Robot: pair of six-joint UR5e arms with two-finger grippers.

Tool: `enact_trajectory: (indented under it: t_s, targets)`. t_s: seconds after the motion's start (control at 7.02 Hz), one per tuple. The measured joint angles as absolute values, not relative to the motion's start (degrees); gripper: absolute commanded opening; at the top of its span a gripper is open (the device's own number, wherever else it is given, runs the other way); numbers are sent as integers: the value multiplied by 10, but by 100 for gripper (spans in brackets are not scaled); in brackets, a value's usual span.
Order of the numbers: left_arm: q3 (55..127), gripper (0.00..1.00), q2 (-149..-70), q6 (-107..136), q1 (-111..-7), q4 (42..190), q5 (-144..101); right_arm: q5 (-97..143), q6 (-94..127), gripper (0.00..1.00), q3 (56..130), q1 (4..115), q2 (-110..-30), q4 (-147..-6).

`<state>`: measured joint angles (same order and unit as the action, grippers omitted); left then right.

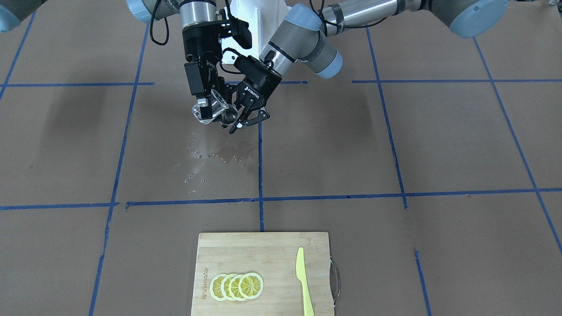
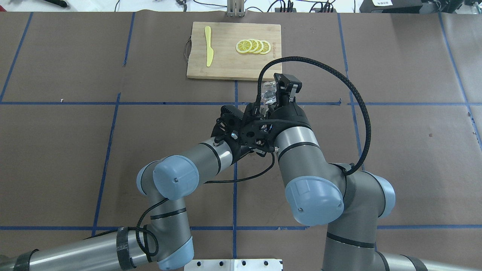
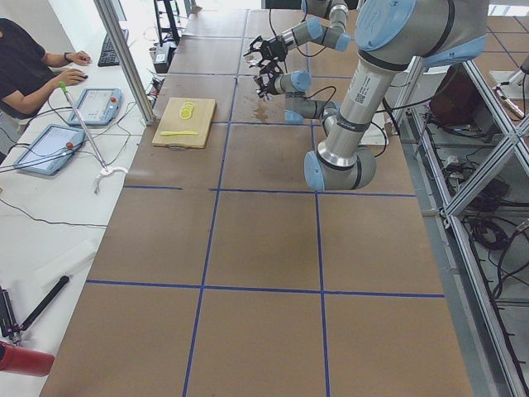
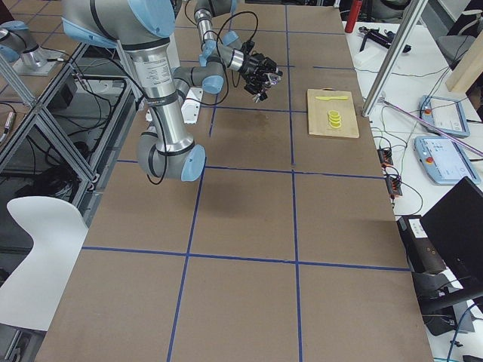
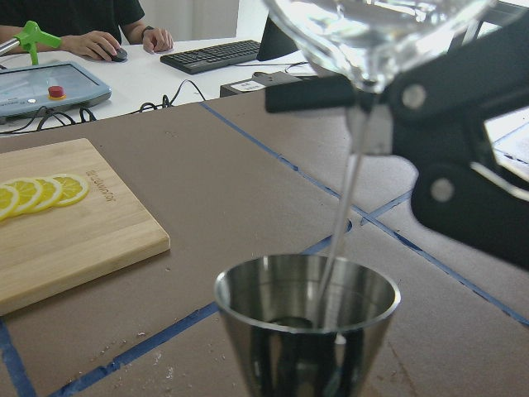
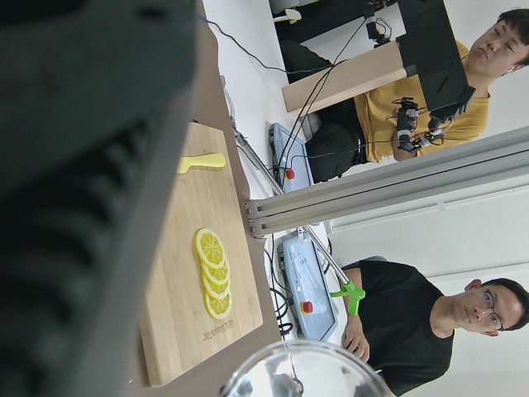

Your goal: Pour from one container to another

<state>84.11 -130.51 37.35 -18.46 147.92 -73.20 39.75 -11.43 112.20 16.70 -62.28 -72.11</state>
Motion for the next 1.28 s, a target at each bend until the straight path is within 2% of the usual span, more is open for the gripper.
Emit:
enact_trajectory:
  t_s: [1.28]
  targets:
    - [841,0,-1306,374,-185,1479,-732,371,-115,0,1114,167,-614,-743]
